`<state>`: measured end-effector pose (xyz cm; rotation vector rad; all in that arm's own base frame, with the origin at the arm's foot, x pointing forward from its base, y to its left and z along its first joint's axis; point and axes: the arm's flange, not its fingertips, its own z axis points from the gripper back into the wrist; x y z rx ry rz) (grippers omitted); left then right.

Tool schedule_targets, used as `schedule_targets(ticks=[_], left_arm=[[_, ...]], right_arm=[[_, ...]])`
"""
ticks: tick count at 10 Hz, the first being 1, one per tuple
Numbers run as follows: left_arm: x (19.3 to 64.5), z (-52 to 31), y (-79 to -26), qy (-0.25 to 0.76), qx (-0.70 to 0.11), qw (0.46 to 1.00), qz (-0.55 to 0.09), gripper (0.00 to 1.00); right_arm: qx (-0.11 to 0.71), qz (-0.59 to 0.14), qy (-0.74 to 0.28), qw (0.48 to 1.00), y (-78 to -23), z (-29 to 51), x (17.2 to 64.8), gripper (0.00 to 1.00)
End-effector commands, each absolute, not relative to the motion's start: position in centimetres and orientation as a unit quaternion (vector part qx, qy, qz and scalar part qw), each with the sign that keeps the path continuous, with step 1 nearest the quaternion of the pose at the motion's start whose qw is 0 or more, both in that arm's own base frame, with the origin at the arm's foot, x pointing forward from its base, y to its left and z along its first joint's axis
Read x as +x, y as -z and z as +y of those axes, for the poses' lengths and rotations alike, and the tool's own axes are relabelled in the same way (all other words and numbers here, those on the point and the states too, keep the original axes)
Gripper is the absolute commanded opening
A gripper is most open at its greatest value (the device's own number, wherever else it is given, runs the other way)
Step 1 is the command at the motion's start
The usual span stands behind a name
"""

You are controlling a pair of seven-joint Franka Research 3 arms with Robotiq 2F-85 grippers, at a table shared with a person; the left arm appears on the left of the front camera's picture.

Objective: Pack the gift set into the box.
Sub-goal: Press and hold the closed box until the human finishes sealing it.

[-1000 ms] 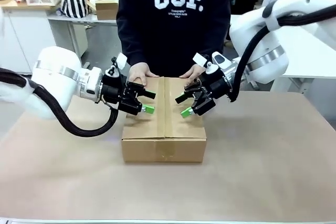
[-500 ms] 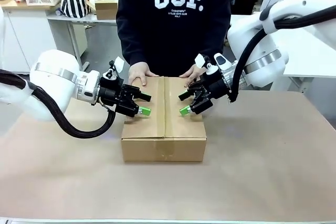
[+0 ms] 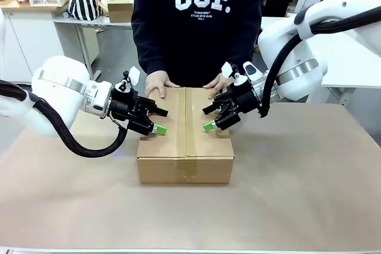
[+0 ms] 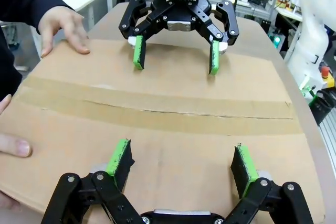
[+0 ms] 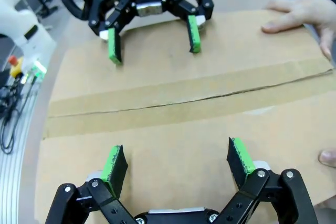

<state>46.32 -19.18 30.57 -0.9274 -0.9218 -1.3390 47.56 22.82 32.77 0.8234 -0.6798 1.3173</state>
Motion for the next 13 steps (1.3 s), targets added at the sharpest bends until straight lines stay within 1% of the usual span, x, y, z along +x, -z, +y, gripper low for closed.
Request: schedule_targets(ticks=[1, 2, 3, 13], left_arm=[[46.5, -18.3, -29.0, 0.58, -0.367, 0.61, -0.396, 1.0], [46.7, -18.7, -29.0, 0.567, -0.378, 0.612, -0.401, 1.0], [46.4, -19.0, -30.6, 0.576, -0.396, 0.594, -0.398, 1.0], [46.4, -19.0, -30.6, 0.576, -0.396, 0.594, -0.398, 1.0]], right_arm=[[0.361, -0.267, -0.588, 0.673, -30.6, 21.7, 47.1, 1.0], [0.381, -0.242, -0.589, 0.67, -30.5, 21.9, 47.1, 1.0], [0.365, -0.299, -0.583, 0.661, -32.7, 22.7, 47.6, 1.0], [0.365, -0.299, -0.583, 0.661, -32.7, 22.7, 47.6, 1.0]])
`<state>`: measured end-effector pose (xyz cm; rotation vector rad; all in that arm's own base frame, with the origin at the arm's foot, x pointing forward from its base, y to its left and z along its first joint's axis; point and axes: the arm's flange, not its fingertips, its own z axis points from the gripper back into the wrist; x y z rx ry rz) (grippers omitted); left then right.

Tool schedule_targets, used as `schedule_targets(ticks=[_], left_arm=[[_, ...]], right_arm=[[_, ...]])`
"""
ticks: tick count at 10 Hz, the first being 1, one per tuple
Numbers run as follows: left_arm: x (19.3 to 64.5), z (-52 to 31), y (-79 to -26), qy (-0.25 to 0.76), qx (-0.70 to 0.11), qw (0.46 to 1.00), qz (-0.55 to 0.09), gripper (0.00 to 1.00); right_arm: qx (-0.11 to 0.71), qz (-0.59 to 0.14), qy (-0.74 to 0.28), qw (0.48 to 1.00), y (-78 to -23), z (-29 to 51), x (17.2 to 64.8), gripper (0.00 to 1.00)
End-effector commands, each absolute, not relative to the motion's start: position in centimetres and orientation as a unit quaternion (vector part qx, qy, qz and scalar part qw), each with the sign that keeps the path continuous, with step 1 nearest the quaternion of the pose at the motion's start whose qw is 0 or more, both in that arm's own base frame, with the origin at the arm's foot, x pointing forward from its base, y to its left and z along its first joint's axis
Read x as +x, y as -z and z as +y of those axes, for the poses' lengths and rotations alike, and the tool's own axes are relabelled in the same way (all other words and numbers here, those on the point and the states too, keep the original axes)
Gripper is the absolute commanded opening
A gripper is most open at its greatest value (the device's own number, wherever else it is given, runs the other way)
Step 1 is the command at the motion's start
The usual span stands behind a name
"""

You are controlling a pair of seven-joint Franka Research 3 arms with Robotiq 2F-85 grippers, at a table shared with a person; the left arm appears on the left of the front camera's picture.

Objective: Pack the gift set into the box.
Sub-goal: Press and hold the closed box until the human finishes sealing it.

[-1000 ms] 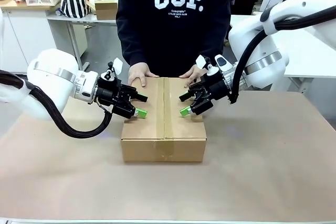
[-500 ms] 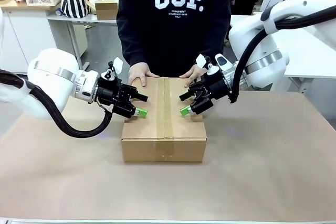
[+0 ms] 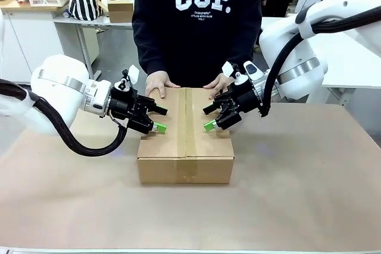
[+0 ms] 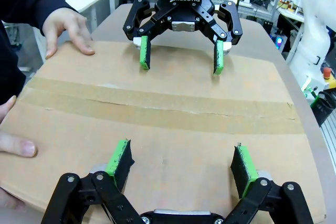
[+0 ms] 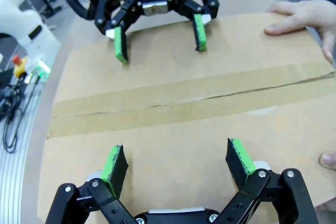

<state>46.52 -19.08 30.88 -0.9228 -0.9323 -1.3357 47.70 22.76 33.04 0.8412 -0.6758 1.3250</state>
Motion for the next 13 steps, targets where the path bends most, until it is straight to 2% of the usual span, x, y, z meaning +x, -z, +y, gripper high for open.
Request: schedule_targets(ticks=[1, 13], left_arm=[[46.41, -19.04, -30.58, 0.576, -0.396, 0.594, -0.398, 1.0], [46.41, -19.04, -30.58, 0.576, -0.396, 0.594, -0.398, 1.0]], right_arm=[[0.365, -0.299, -0.583, 0.661, -32.67, 22.73, 47.58, 1.0], [0.365, -0.299, -0.583, 0.661, -32.67, 22.73, 47.58, 1.0]])
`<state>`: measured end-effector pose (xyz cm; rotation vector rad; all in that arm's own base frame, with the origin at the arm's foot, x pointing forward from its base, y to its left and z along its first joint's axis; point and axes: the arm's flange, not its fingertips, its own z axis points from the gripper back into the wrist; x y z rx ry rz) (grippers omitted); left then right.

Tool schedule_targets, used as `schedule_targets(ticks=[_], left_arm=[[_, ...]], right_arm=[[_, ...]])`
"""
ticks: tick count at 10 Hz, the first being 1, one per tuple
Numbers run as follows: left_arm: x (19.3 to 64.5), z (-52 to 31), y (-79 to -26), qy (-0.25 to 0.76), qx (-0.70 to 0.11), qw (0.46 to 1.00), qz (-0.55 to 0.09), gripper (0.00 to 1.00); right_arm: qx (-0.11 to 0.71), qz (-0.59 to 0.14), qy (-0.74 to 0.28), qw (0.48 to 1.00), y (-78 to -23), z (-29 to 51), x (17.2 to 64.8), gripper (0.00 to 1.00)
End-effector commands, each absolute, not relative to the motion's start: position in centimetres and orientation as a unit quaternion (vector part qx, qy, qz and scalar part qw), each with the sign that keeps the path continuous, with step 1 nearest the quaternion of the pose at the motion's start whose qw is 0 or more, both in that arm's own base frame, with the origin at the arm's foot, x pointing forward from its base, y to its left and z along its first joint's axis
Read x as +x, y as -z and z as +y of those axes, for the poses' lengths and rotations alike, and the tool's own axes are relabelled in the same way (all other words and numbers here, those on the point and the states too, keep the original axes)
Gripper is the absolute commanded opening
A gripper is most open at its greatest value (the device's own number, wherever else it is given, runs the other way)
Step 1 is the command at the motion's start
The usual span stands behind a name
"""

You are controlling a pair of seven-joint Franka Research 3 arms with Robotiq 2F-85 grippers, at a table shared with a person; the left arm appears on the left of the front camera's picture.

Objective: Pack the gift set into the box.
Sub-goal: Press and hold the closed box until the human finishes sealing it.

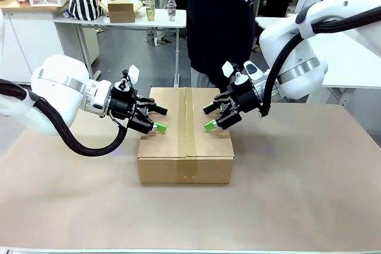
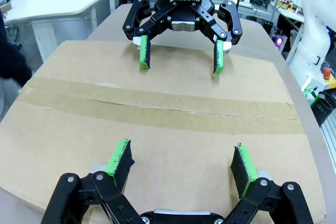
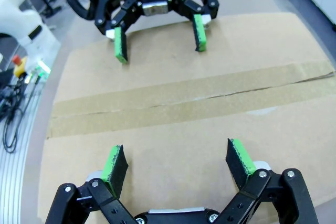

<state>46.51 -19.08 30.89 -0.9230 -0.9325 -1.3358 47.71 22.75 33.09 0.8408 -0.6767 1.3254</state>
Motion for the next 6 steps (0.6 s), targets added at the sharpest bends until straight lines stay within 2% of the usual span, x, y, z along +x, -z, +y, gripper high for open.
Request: schedule_targets(ticks=[1, 6], left_arm=[[46.41, -19.04, -30.58, 0.576, -0.396, 0.594, -0.398, 1.0], [46.41, -19.04, -30.58, 0.576, -0.396, 0.594, -0.398, 1.0]], right_arm=[[0.365, -0.299, -0.583, 0.661, -32.67, 22.73, 47.58, 1.0], [0.365, -0.299, -0.583, 0.661, -32.67, 22.73, 47.58, 1.0]])
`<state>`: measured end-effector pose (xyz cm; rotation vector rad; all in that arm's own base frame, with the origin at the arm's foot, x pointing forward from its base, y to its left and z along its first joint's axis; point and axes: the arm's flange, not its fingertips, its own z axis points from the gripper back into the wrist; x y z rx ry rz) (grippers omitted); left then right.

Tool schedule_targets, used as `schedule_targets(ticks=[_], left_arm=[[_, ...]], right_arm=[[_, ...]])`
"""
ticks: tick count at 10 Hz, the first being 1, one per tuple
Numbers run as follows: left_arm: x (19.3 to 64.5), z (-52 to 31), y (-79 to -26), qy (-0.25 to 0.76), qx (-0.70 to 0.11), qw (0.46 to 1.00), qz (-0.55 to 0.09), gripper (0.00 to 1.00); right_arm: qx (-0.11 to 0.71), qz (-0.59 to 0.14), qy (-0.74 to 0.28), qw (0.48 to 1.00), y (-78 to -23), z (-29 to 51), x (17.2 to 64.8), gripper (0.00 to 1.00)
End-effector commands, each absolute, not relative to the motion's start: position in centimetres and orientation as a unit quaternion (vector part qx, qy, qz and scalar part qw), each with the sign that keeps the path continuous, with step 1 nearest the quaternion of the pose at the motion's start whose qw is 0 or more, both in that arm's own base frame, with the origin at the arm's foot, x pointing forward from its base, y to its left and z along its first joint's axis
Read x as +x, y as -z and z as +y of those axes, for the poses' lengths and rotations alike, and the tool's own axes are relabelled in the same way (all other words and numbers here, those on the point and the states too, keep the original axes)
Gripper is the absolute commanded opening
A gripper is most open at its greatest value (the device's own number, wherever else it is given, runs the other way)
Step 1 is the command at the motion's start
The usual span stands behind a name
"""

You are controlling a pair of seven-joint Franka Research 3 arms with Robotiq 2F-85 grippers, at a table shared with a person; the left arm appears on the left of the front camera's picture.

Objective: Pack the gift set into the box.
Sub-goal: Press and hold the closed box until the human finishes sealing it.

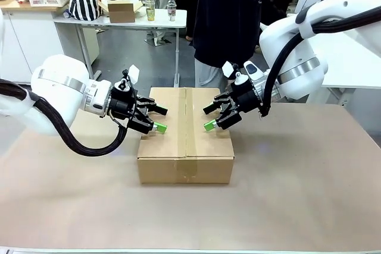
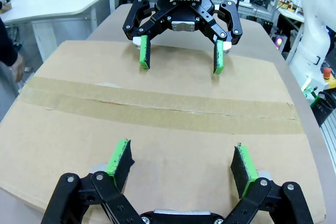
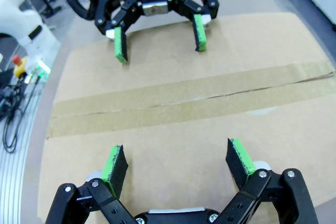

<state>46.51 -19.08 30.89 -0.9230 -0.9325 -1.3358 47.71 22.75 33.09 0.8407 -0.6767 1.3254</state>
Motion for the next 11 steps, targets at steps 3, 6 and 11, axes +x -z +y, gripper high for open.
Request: schedule_targets(ticks=[3, 6, 11], left_arm=[[46.41, -19.04, -30.58, 0.576, -0.396, 0.594, -0.398, 1.0], [46.41, -19.04, -30.58, 0.576, -0.396, 0.594, -0.398, 1.0], [46.41, -19.04, -30.58, 0.576, -0.396, 0.594, -0.398, 1.0]], right_arm=[[0.365, -0.299, -0.583, 0.661, -32.67, 22.73, 47.58, 1.0], [0.365, -0.299, -0.583, 0.661, -32.67, 22.73, 47.58, 1.0], [0.365, -0.299, -0.583, 0.661, -32.67, 22.73, 47.58, 1.0]])
